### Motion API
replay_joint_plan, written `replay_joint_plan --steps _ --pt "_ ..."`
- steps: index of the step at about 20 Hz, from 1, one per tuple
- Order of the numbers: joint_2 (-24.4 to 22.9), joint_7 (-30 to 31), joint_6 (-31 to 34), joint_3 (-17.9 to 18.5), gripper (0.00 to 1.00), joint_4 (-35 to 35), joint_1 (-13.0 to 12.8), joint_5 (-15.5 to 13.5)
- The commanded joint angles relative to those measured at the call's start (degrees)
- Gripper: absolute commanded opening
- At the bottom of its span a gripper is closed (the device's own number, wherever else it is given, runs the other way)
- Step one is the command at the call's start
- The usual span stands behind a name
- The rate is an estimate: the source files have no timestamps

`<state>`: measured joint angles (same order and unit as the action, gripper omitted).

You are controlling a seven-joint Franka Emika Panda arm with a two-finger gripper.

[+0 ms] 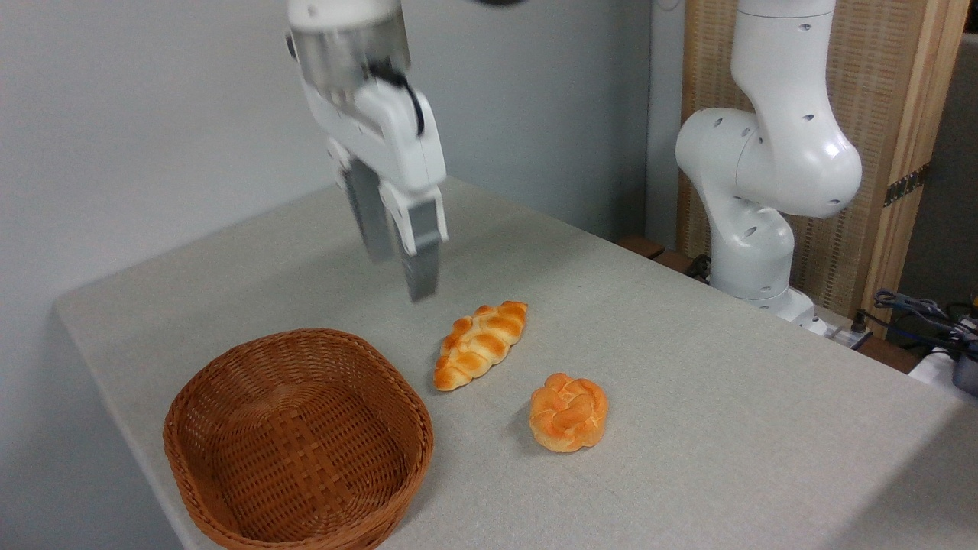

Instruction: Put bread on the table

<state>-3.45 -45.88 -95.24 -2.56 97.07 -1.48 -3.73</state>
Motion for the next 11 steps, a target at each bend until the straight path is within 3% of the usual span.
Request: replay_joint_plan --steps 1,6,11 --pt "0.8 5.8 0.7 -0.2 1.00 -4.7 0.0 -1.9" --pt "1.0 7.3 5.0 -0.2 1.00 -7.5 0.0 -1.6" --pt "2.0 6.5 5.2 0.3 1.00 -7.3 0.0 -1.1"
